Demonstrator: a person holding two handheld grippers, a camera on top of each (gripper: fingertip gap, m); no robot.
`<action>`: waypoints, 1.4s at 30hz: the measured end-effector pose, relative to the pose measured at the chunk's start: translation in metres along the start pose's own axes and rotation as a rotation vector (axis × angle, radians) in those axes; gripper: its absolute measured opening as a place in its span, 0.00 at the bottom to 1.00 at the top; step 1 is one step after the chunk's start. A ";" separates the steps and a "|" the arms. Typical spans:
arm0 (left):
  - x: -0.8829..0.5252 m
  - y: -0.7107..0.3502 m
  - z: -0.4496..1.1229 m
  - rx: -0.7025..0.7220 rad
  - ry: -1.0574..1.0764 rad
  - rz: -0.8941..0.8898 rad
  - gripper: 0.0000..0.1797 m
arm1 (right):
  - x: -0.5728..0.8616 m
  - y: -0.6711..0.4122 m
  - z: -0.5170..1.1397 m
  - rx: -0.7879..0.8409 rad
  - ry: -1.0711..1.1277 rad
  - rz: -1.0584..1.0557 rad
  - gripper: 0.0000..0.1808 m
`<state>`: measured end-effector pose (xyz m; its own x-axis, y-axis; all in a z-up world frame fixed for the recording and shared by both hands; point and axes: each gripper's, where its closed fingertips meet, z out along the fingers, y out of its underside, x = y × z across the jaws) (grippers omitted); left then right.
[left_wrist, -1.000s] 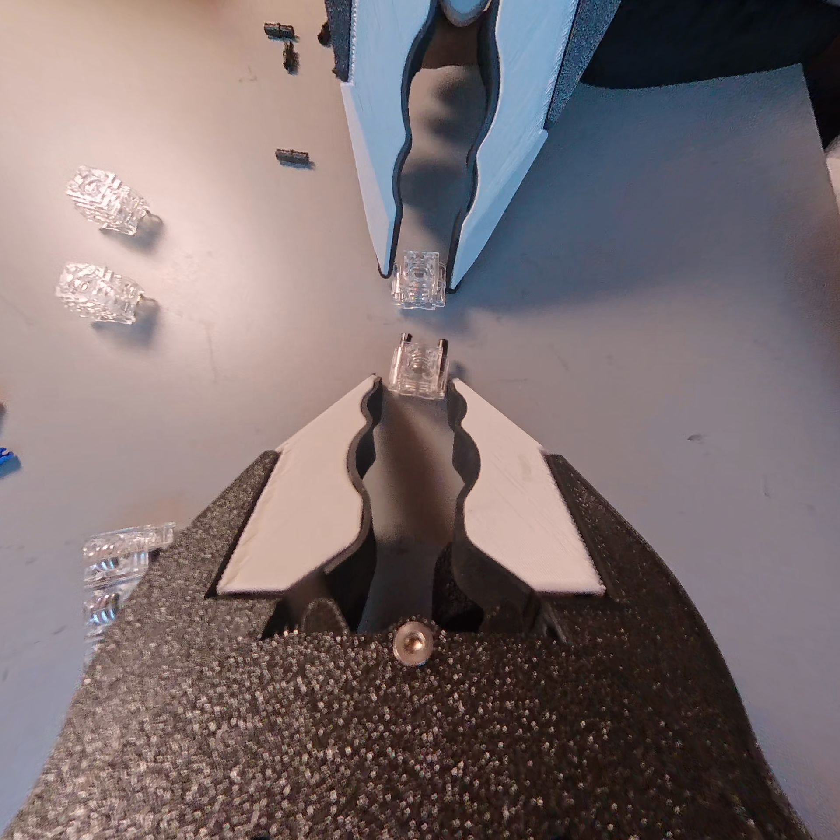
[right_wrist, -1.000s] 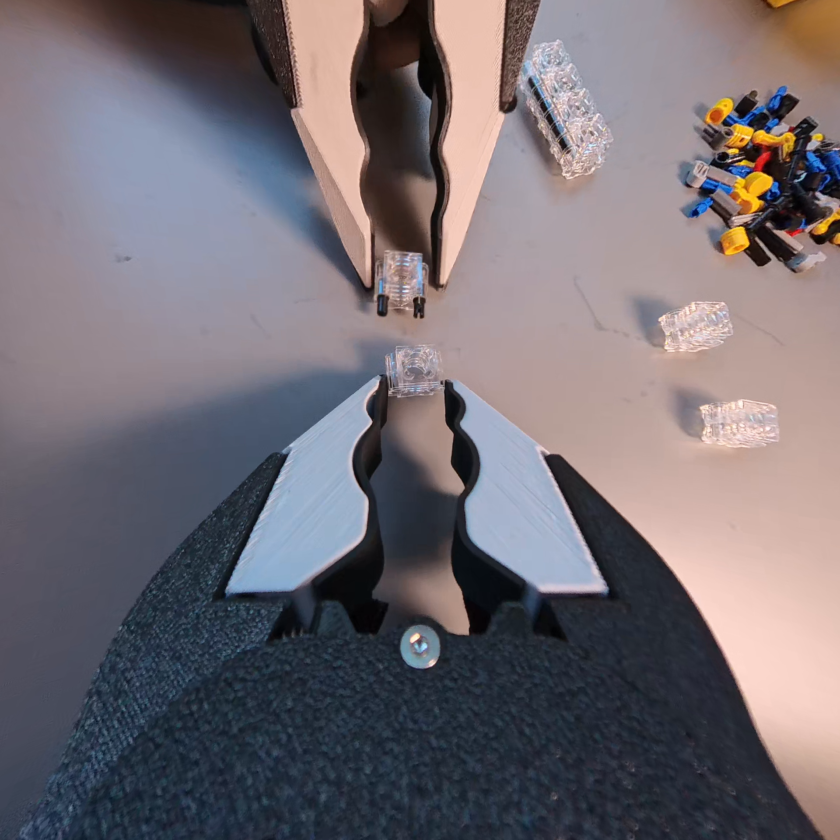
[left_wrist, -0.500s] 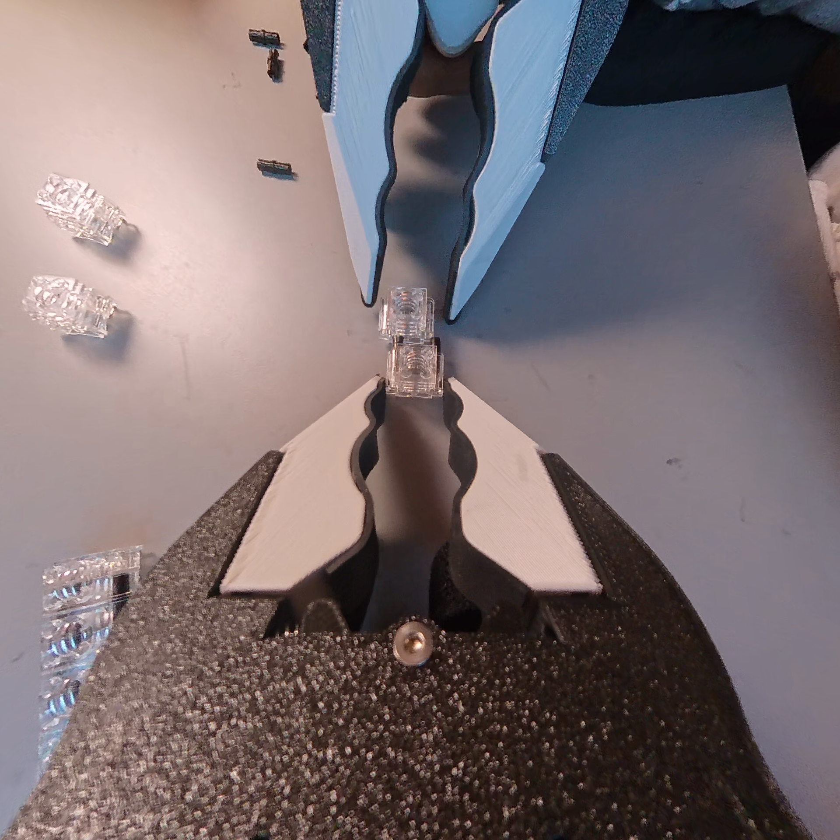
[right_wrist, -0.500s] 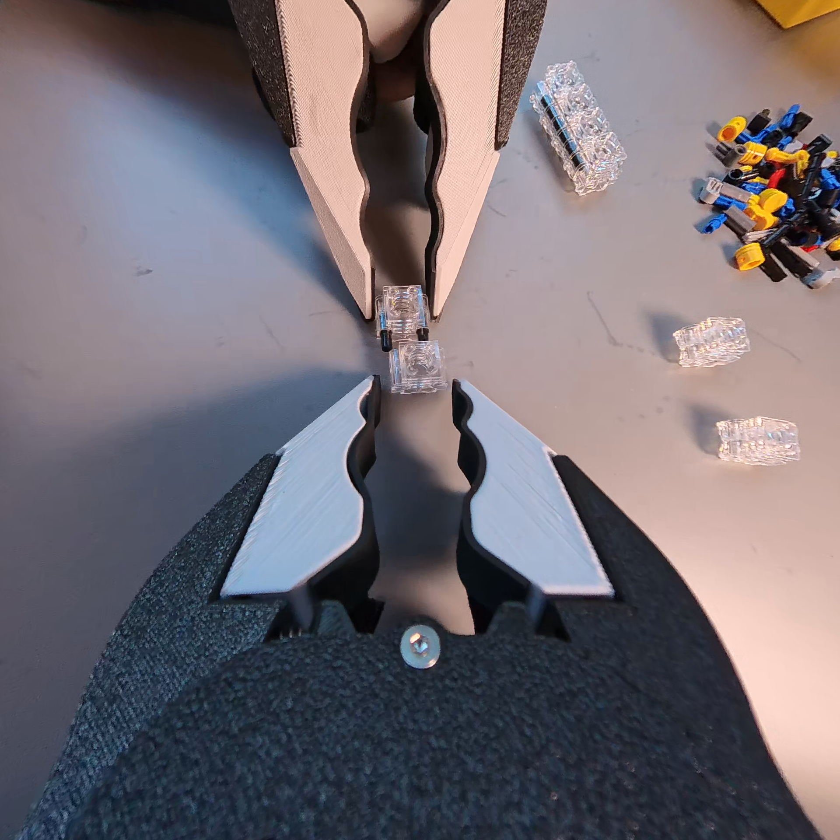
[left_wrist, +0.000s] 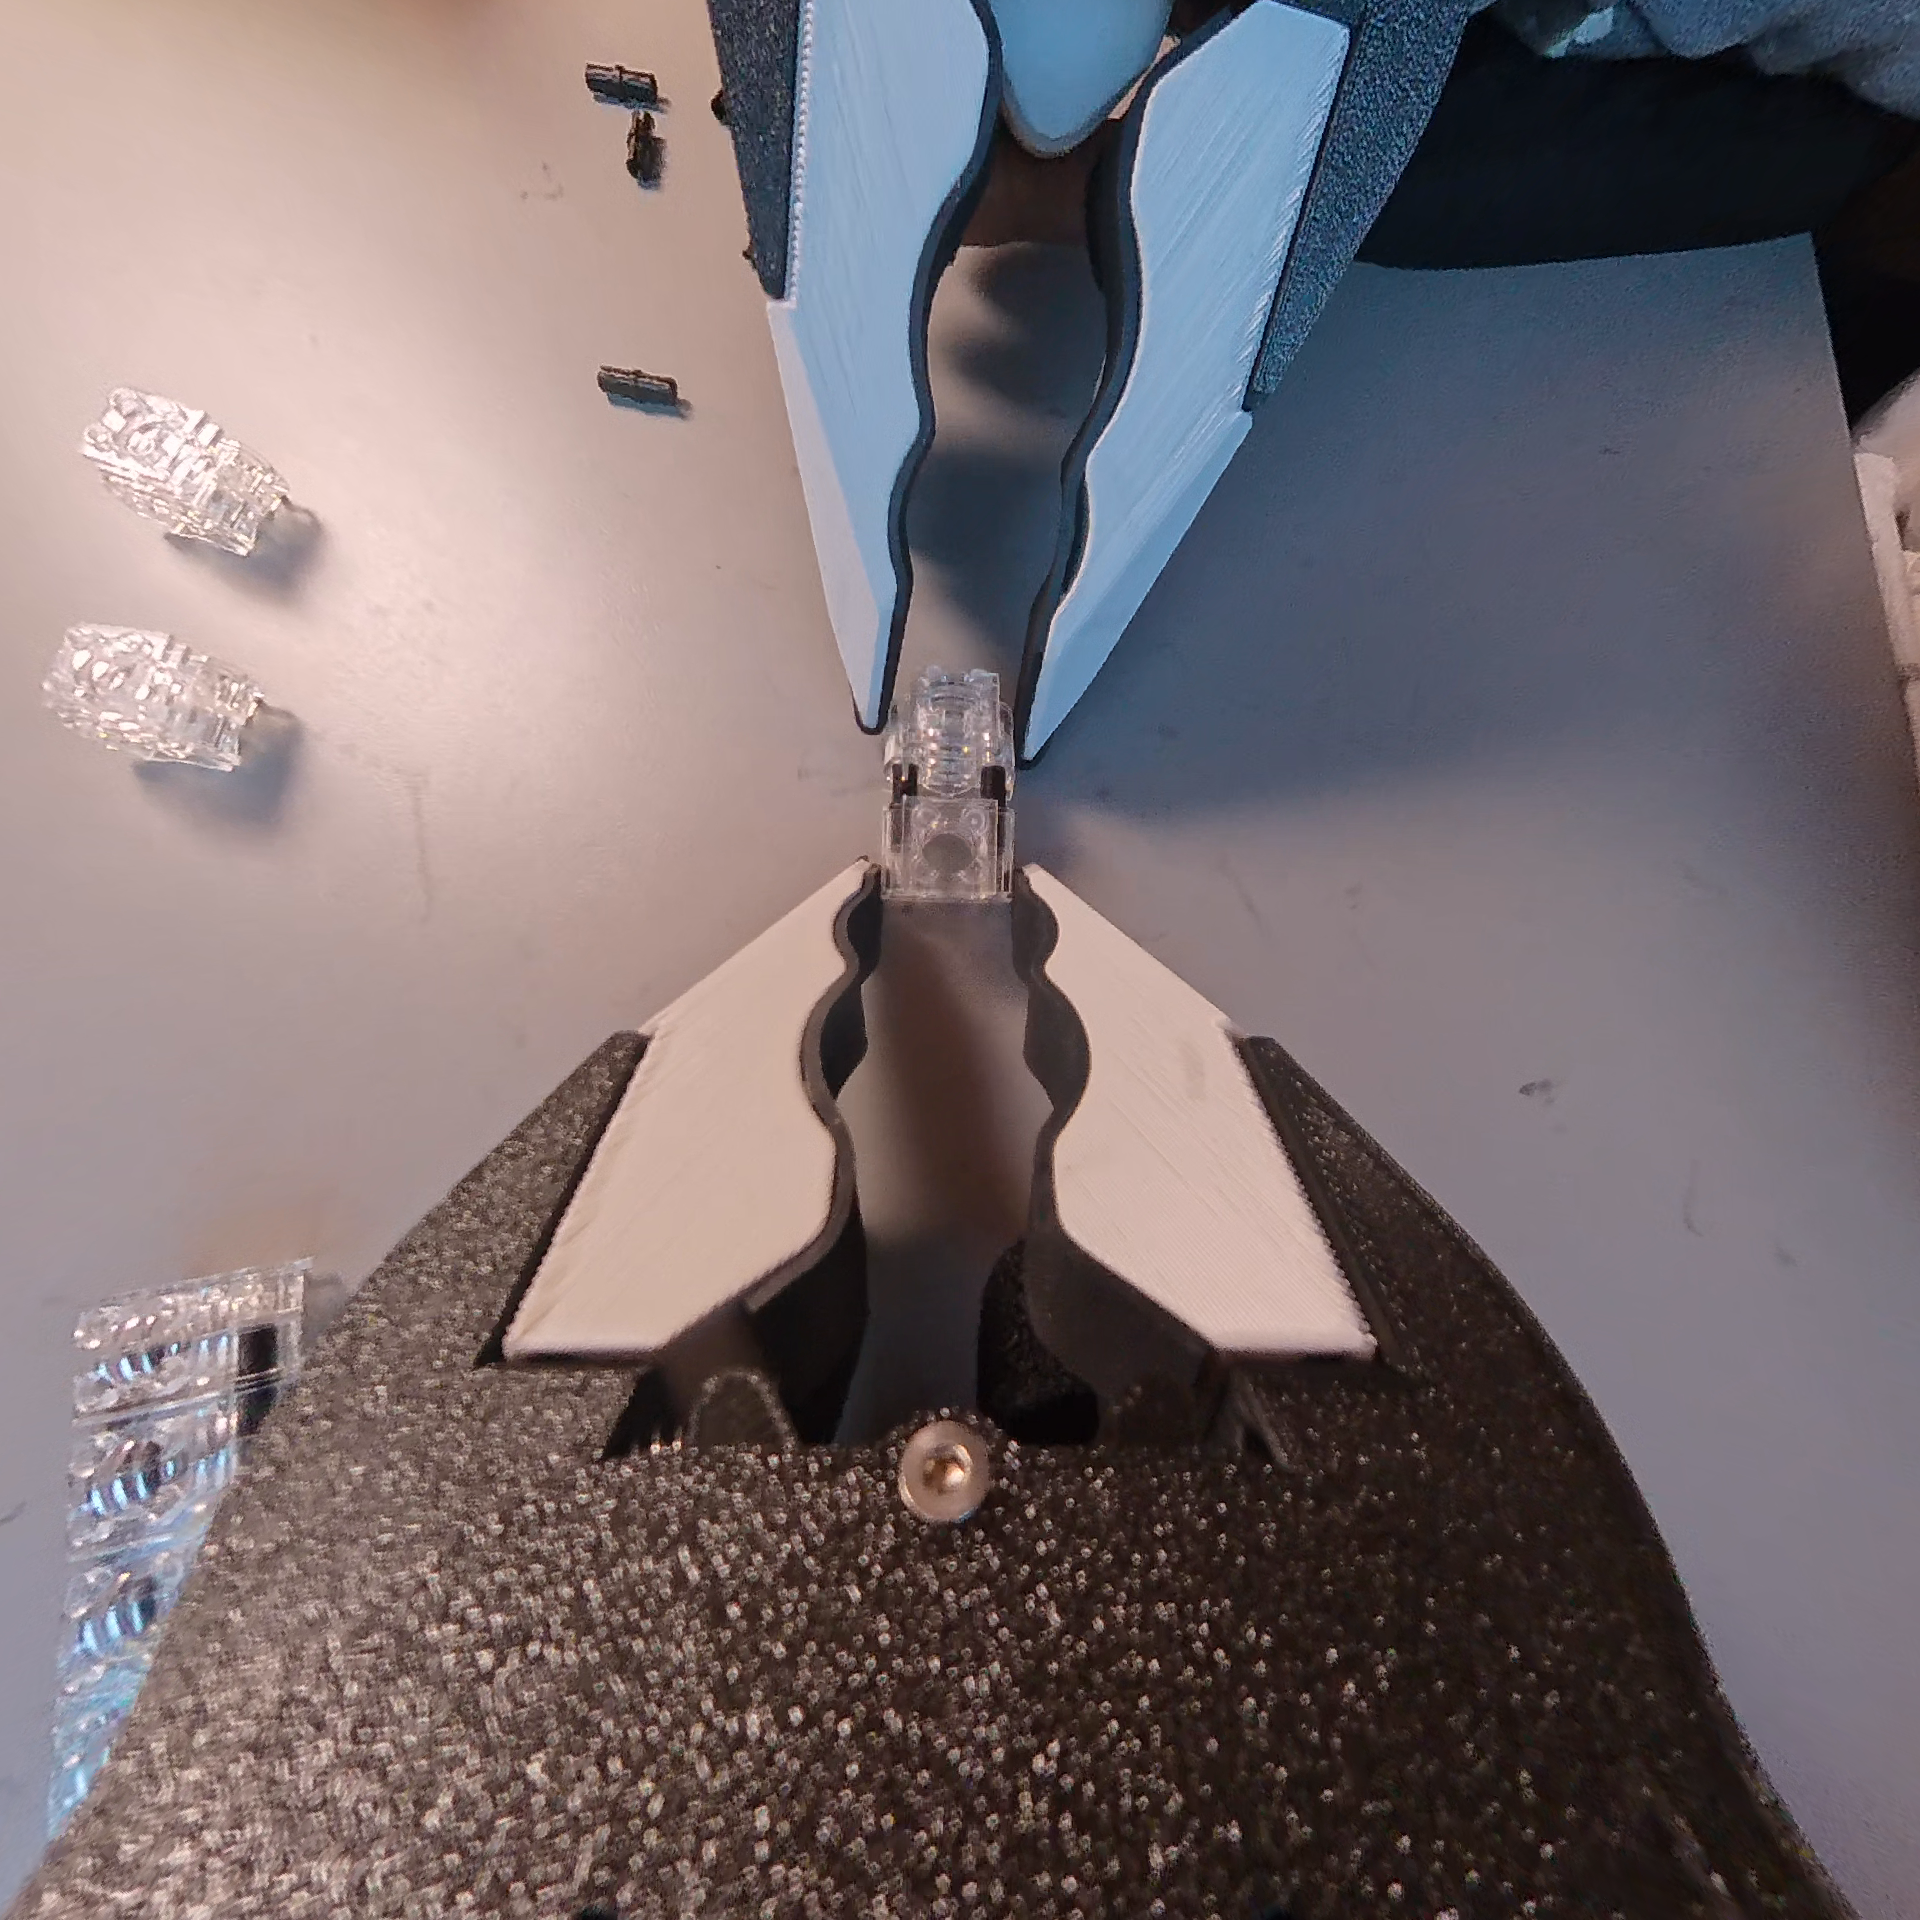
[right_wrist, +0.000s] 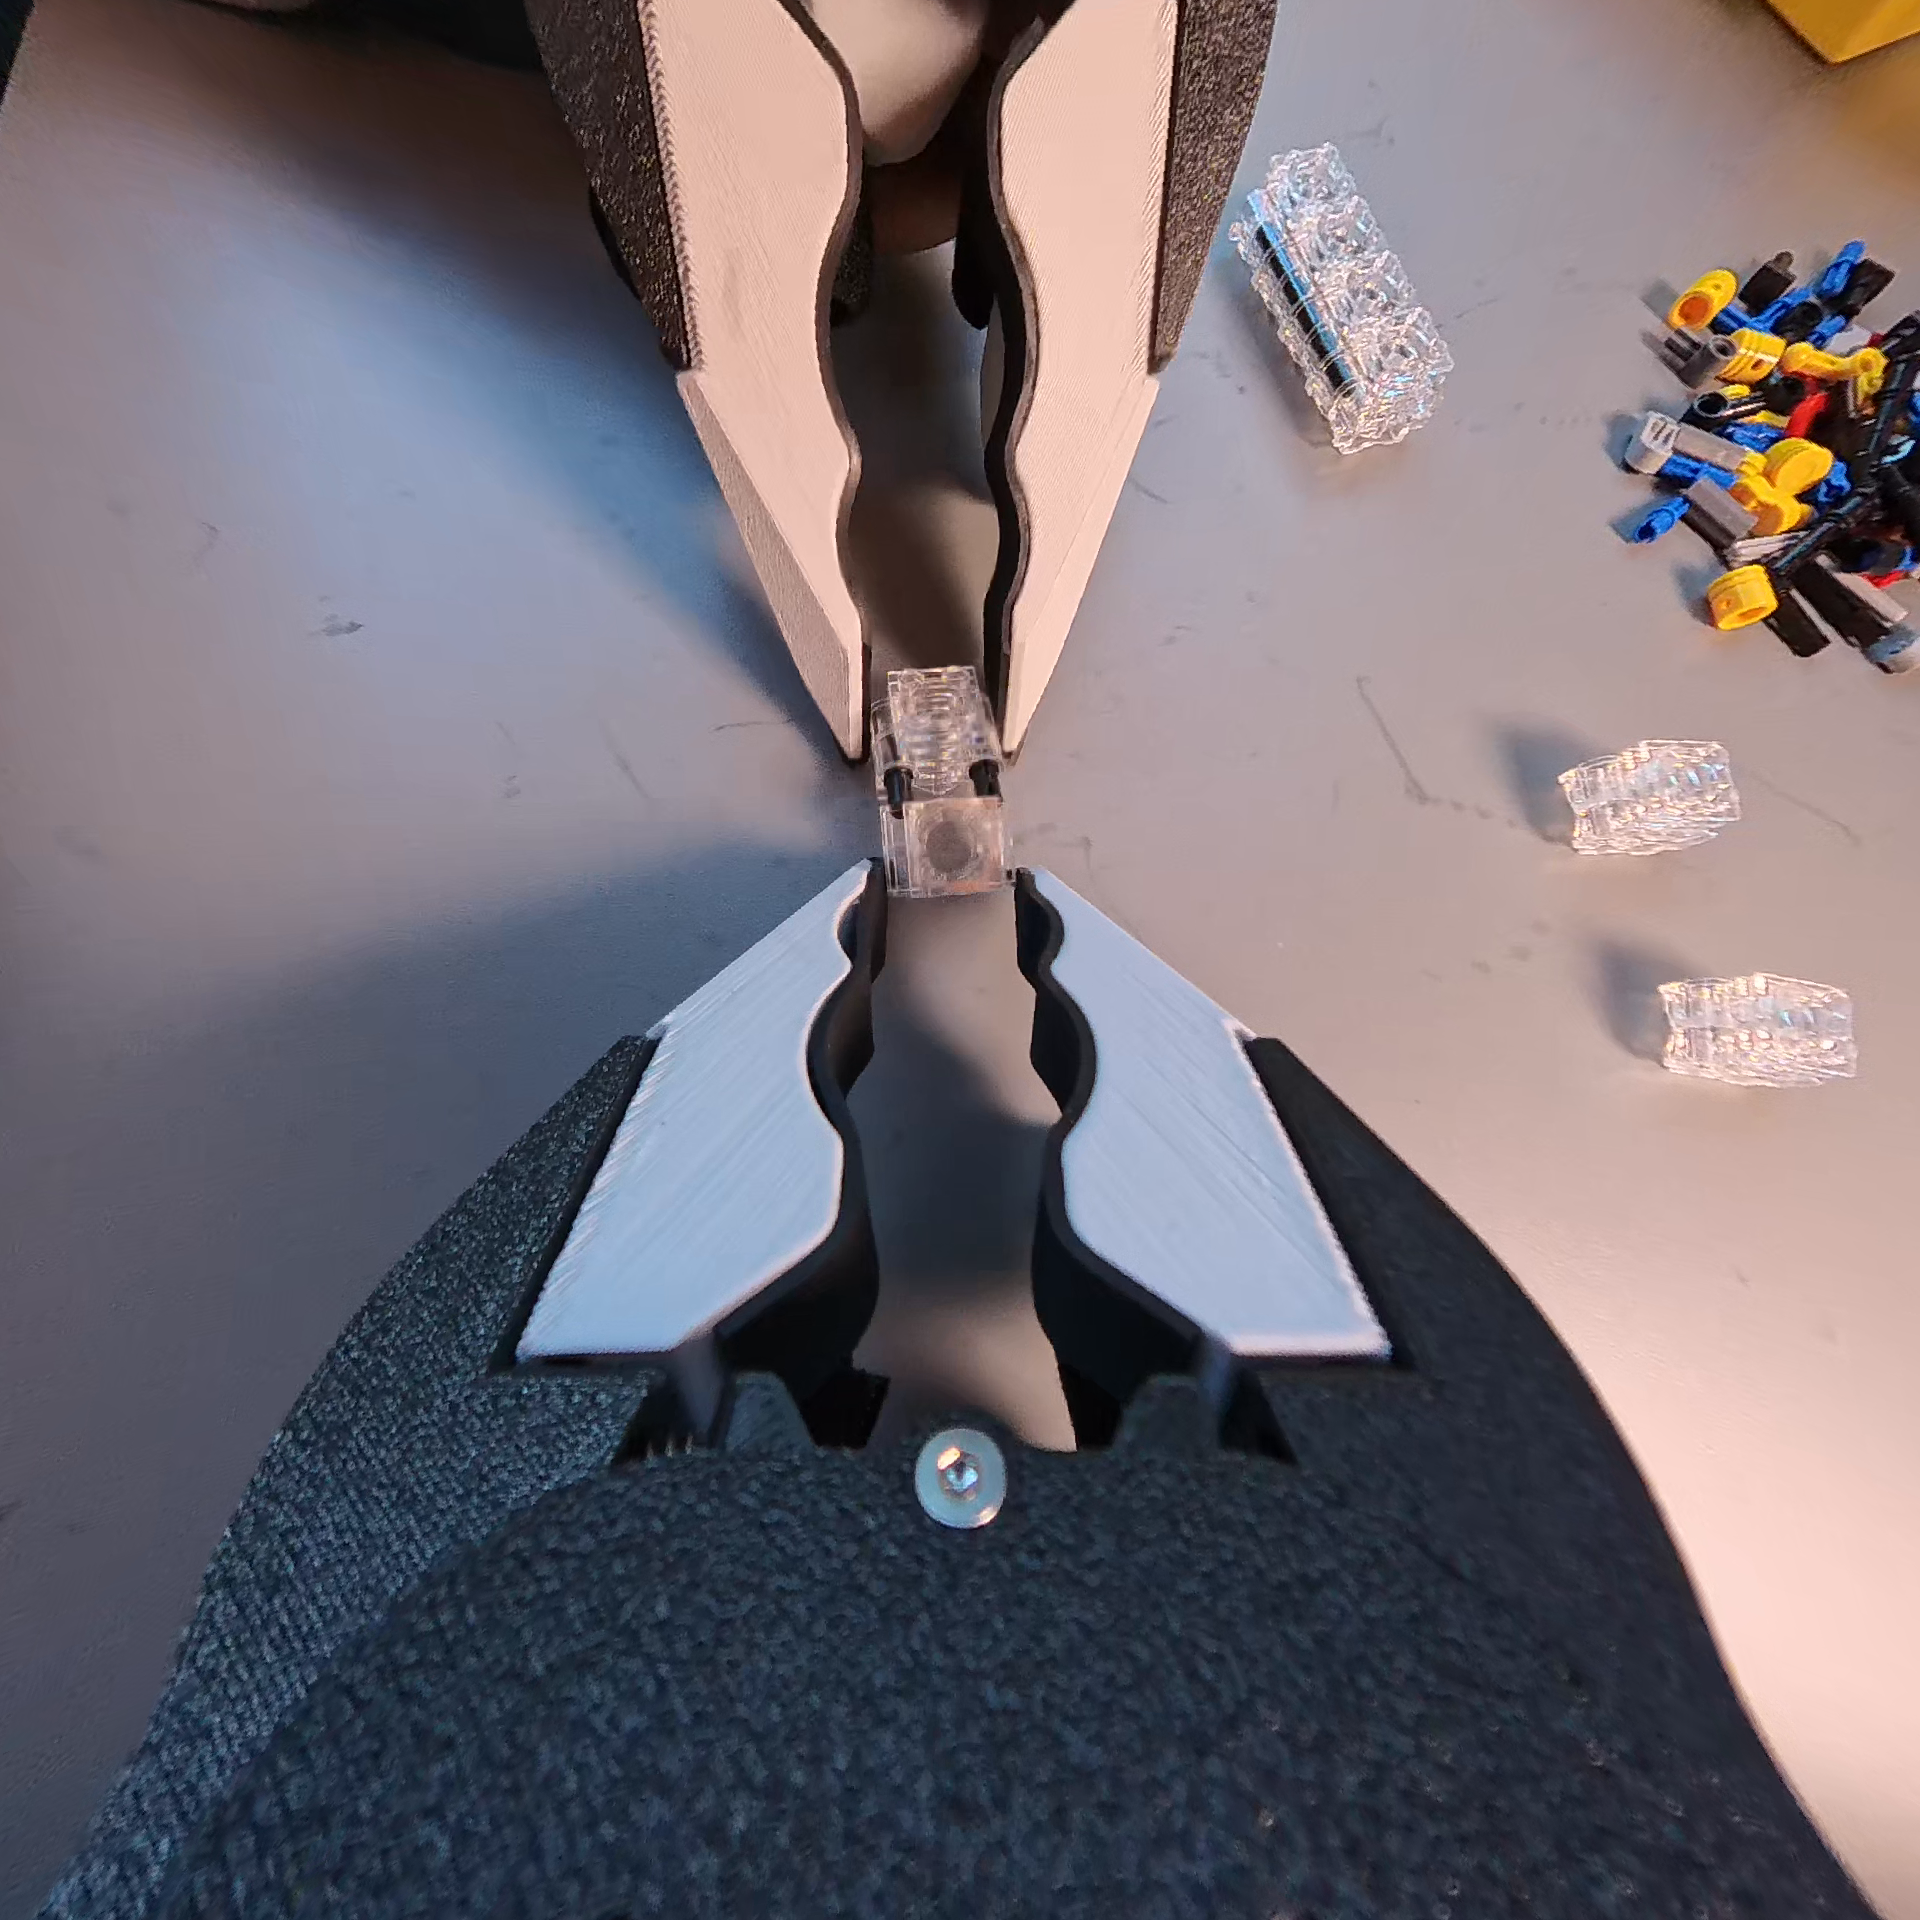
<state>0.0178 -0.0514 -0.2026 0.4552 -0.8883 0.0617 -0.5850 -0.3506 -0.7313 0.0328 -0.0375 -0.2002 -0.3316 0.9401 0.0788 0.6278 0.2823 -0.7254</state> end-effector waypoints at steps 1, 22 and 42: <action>0.001 -0.001 0.001 0.000 0.000 -0.001 0.12 | 0.000 0.000 0.000 -0.003 -0.004 0.004 0.13; 0.005 0.002 -0.001 -0.028 0.006 0.028 0.13 | -0.002 0.002 -0.002 -0.009 -0.017 -0.009 0.14; 0.008 0.001 0.000 -0.065 0.002 0.036 0.12 | -0.010 -0.001 -0.002 -0.013 -0.042 -0.040 0.13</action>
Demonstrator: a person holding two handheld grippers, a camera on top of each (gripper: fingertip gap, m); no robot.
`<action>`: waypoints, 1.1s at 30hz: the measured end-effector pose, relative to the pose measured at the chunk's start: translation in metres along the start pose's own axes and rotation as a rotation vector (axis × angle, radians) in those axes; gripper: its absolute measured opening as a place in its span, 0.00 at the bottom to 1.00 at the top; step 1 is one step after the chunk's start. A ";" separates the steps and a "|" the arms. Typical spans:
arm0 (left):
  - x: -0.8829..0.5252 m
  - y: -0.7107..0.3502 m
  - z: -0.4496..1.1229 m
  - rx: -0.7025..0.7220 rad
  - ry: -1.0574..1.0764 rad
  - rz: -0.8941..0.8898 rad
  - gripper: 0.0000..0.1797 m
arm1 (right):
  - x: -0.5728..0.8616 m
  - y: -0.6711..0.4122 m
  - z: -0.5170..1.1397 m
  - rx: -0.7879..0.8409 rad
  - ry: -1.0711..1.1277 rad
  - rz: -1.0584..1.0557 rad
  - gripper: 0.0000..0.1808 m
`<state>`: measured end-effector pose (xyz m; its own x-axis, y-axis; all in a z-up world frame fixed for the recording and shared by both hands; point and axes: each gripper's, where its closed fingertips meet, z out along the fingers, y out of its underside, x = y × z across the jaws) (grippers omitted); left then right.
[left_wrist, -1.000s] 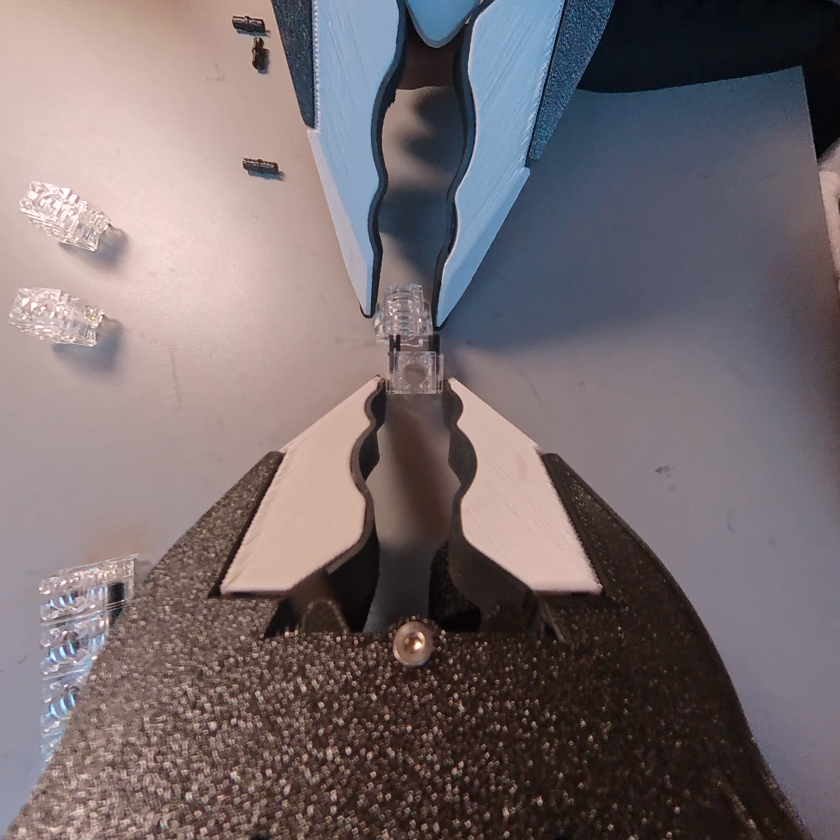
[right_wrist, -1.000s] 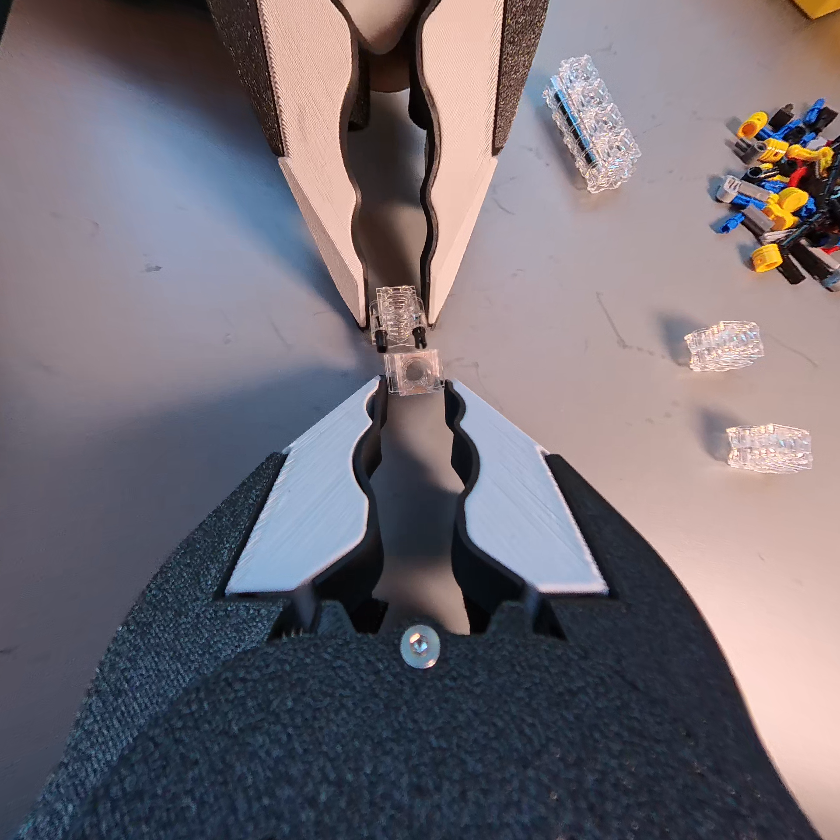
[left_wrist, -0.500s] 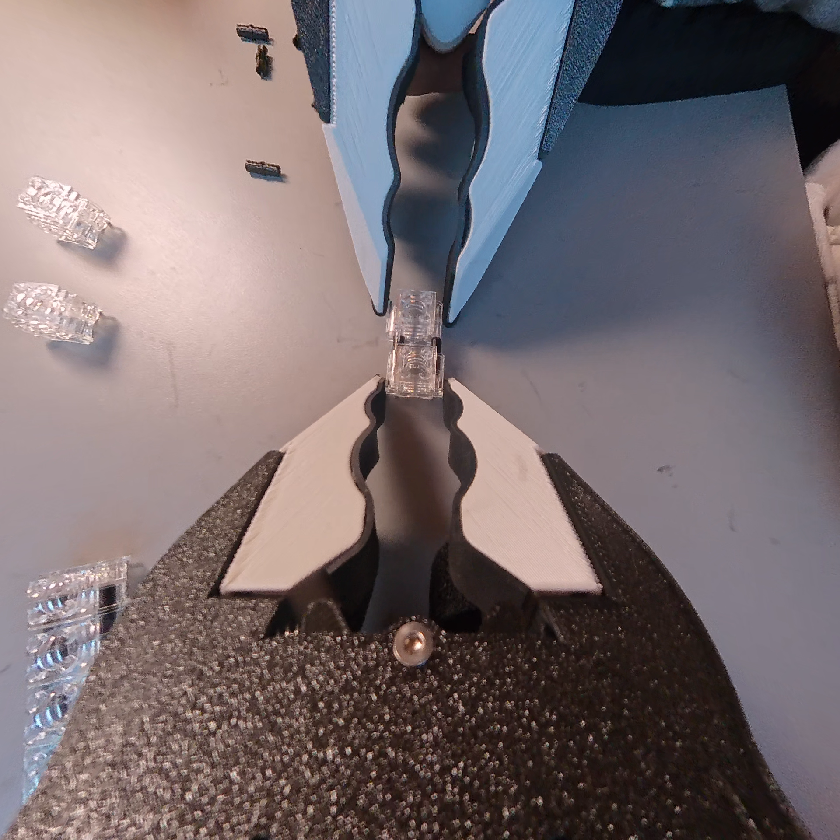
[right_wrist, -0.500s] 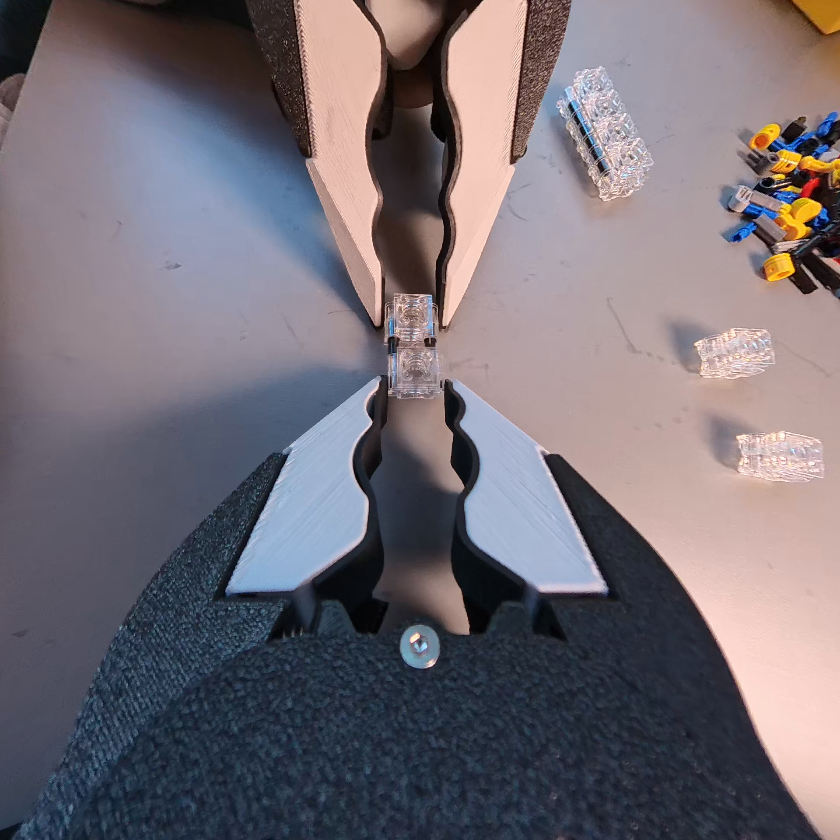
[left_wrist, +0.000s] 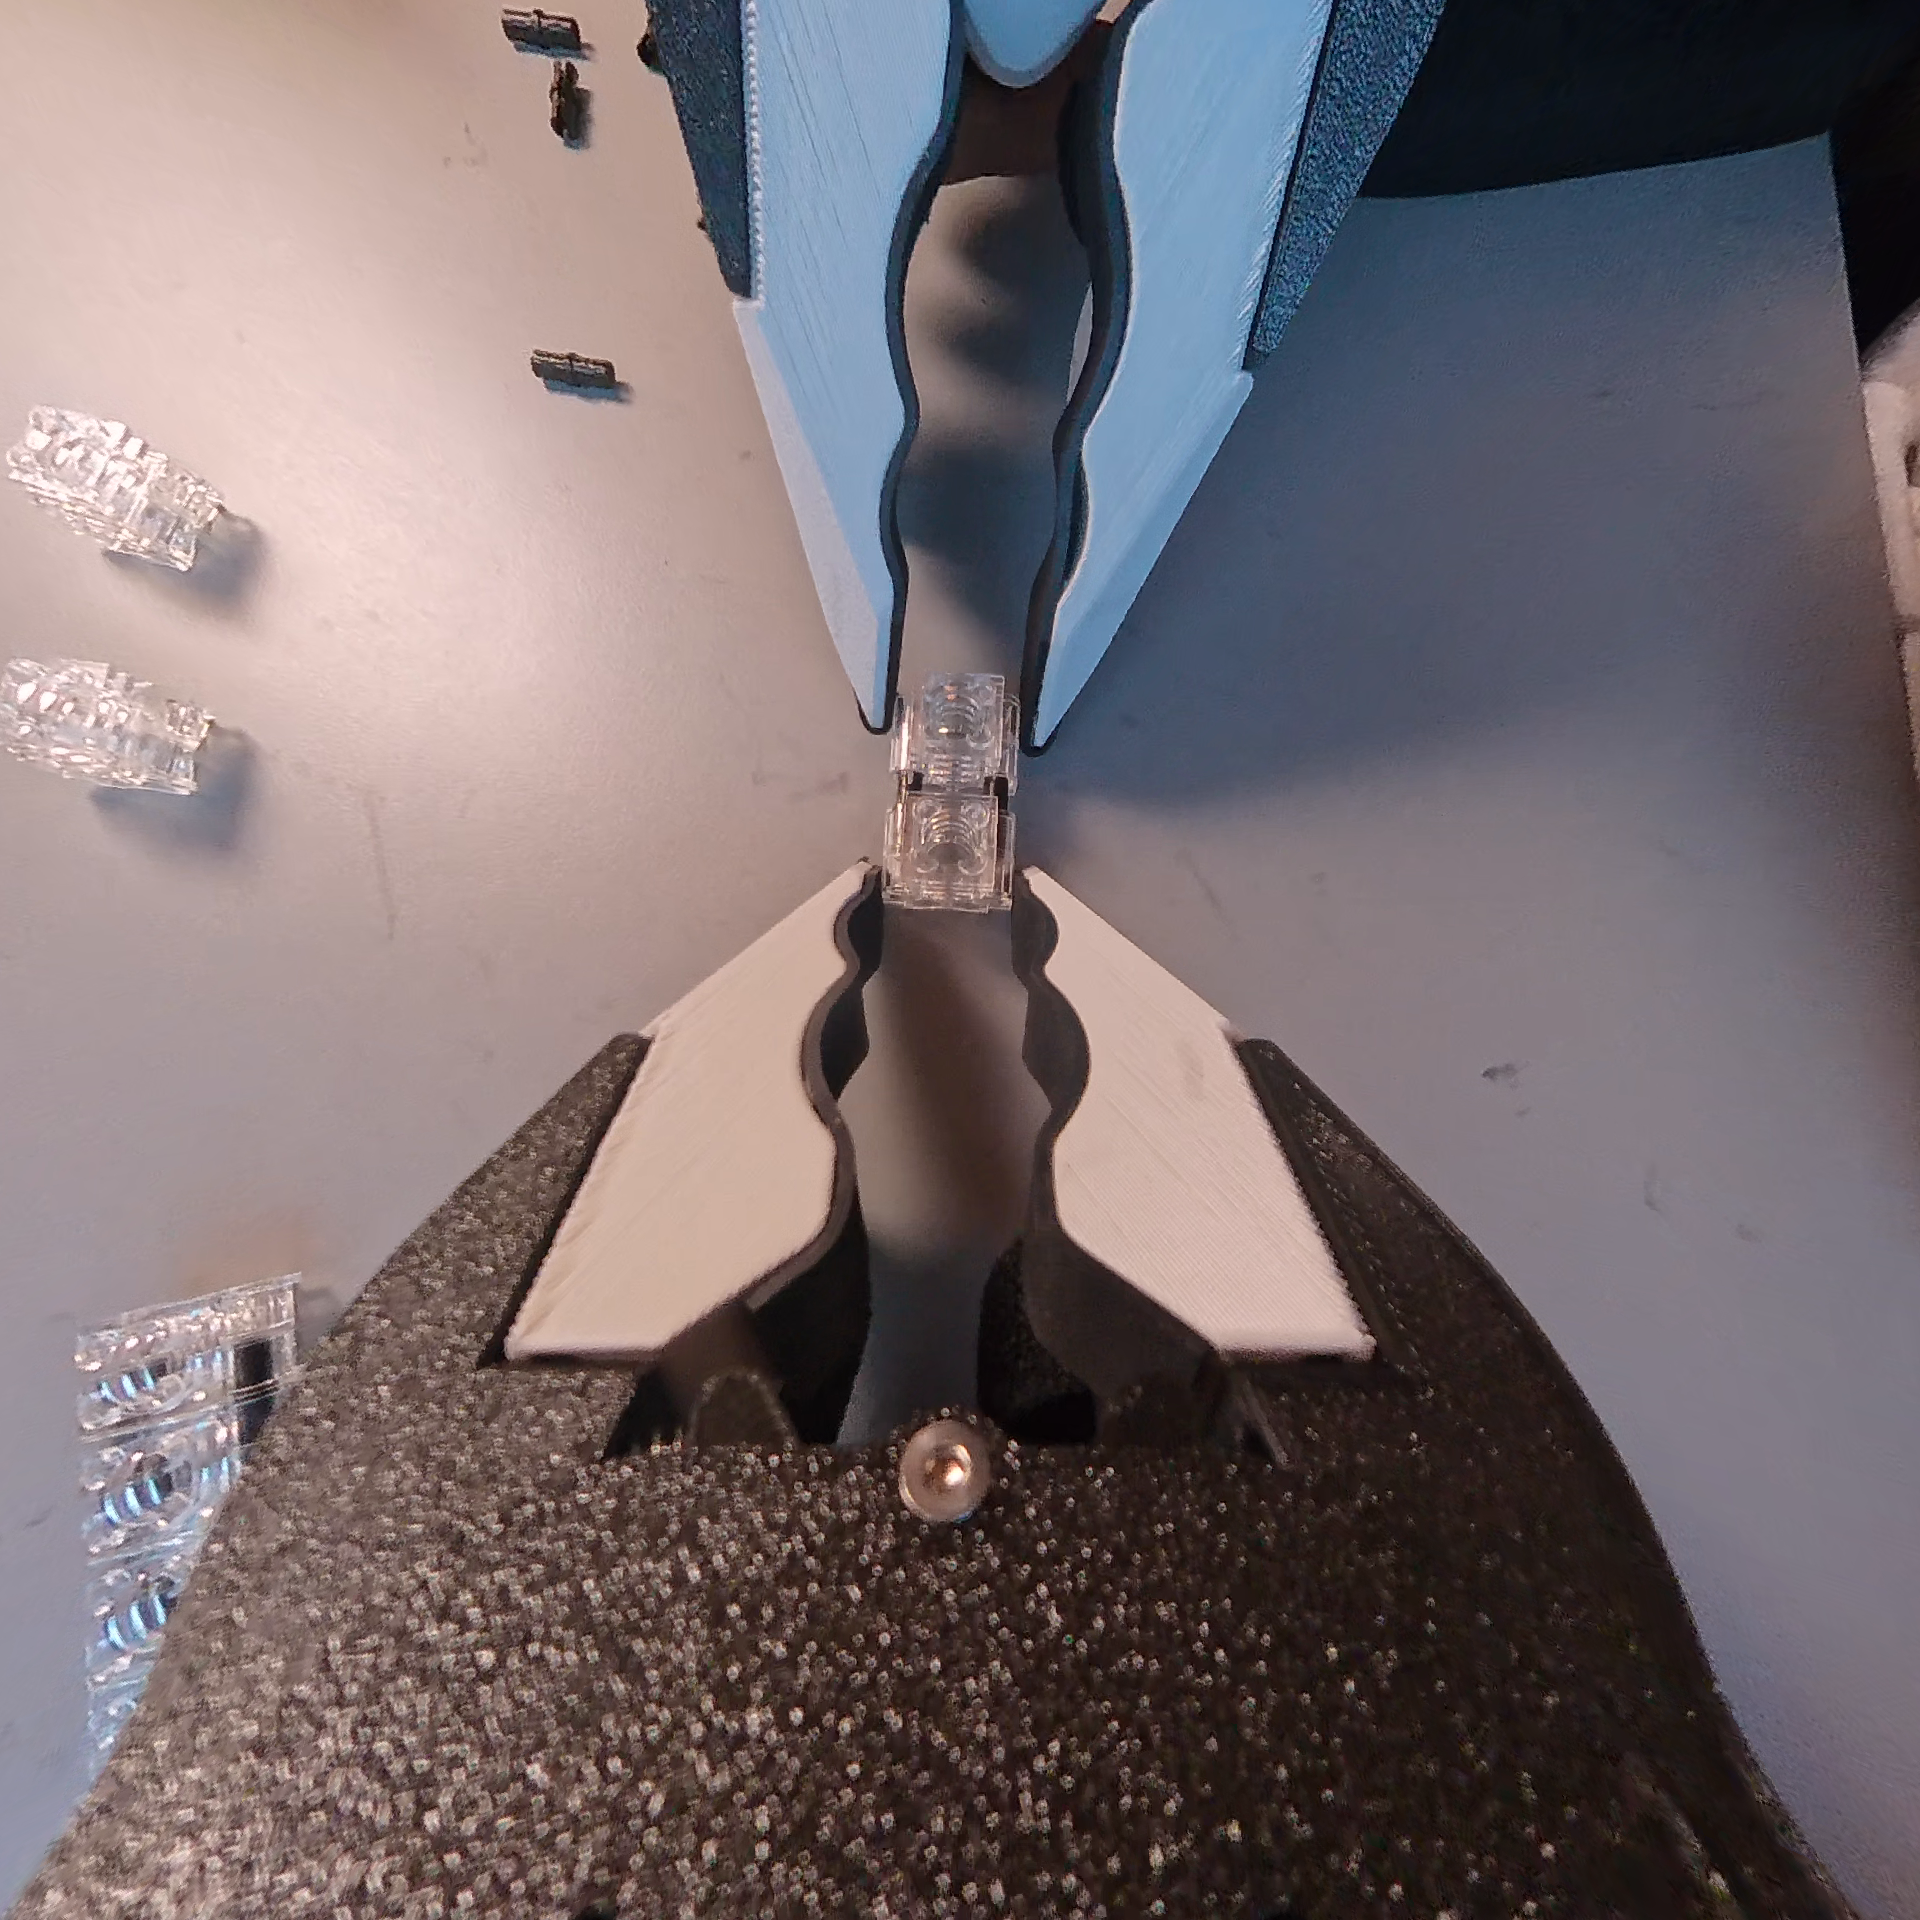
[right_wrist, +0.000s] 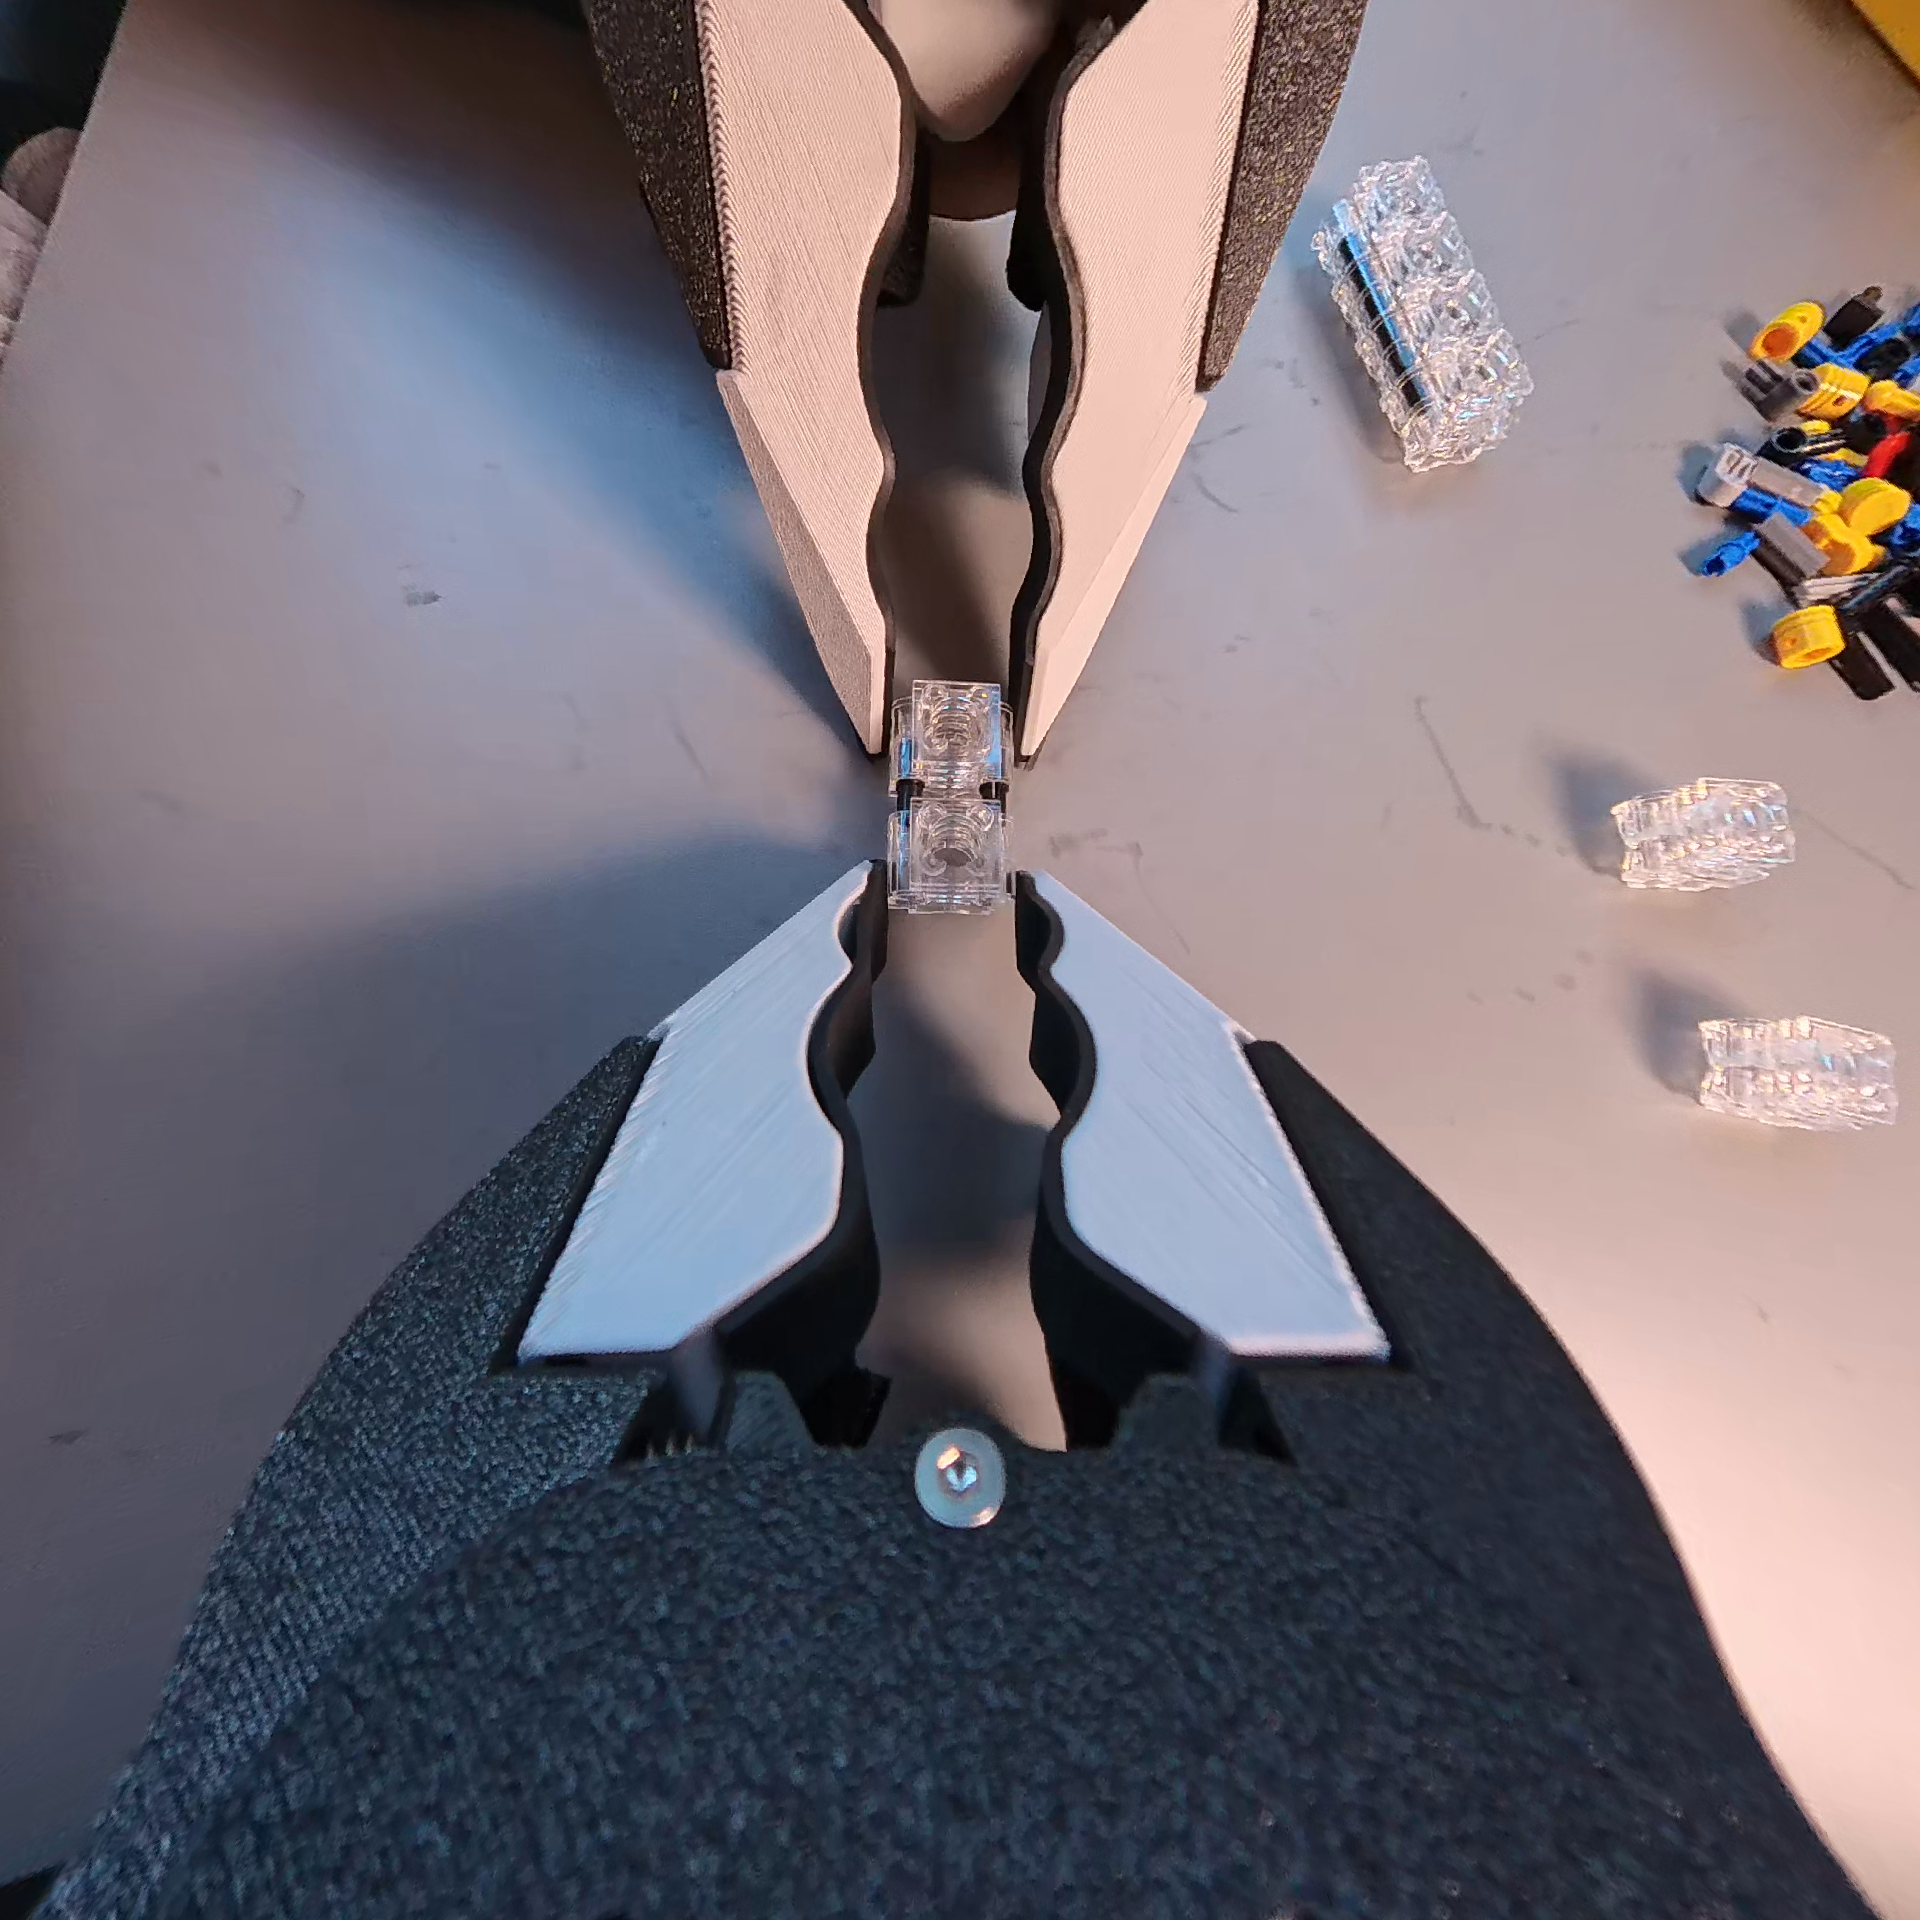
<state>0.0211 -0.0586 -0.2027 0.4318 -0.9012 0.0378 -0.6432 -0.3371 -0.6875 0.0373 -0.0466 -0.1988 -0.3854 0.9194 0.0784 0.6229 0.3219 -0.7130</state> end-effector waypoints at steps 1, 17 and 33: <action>0.000 0.000 0.000 -0.005 0.001 0.002 0.12 | 0.000 0.000 0.000 -0.003 -0.003 0.001 0.13; 0.005 -0.003 0.002 -0.132 0.006 0.046 0.11 | -0.005 -0.004 0.003 -0.141 -0.024 -0.009 0.12; 0.001 0.001 0.000 0.010 0.026 -0.028 0.13 | 0.015 -0.005 -0.016 0.011 0.062 0.063 0.22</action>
<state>0.0207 -0.0604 -0.2030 0.4332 -0.8981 0.0761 -0.6242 -0.3599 -0.6934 0.0394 -0.0311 -0.1823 -0.3025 0.9502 0.0754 0.6372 0.2604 -0.7254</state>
